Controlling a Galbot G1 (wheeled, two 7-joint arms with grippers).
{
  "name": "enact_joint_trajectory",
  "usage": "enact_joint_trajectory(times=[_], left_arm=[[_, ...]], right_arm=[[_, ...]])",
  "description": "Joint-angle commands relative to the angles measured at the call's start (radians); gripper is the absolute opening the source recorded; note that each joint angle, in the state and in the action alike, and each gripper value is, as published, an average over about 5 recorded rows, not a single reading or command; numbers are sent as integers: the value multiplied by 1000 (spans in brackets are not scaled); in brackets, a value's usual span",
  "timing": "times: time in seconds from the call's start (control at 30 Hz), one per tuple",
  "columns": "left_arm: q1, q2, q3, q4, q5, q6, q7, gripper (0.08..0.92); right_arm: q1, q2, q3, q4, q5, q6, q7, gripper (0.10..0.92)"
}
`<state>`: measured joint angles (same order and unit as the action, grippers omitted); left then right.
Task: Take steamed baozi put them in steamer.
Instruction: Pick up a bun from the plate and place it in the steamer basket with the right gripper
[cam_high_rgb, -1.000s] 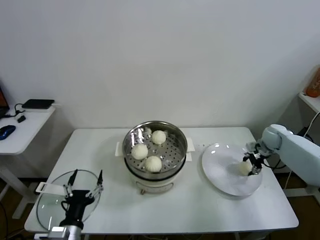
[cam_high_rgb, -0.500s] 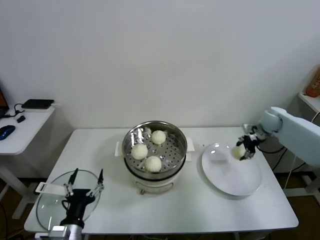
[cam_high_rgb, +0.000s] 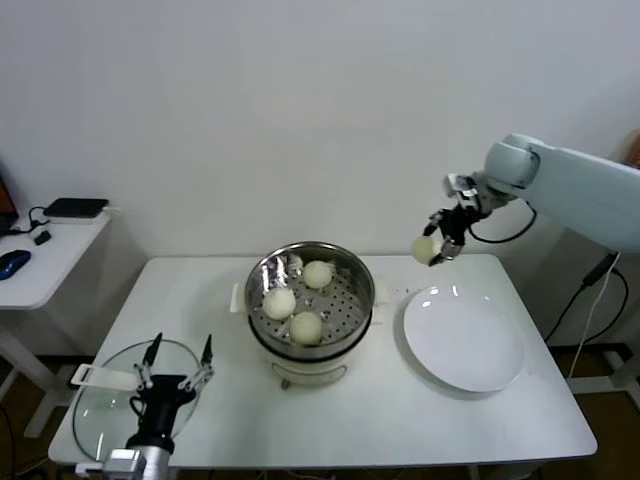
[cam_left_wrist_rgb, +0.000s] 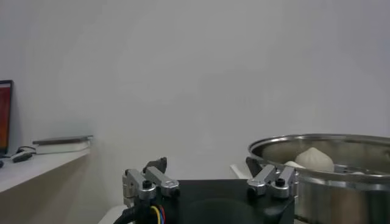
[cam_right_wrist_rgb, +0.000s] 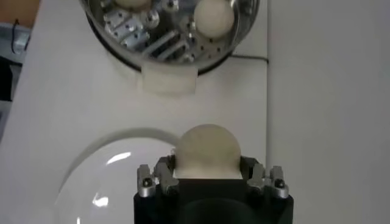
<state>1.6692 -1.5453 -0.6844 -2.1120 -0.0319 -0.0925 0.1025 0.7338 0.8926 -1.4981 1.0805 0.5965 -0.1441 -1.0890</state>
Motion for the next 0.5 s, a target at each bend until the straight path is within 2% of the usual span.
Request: enact_joint_trajectory(times=[0.03,0.5], left_arm=[[6,2,12,-11,8,-1,-6,823],[14,7,3,-25,13,-2,-10,823]], right_arm=[[182,175,-181,98,303,-75,31,679],[8,291,-99,107,321,-150,130,679]])
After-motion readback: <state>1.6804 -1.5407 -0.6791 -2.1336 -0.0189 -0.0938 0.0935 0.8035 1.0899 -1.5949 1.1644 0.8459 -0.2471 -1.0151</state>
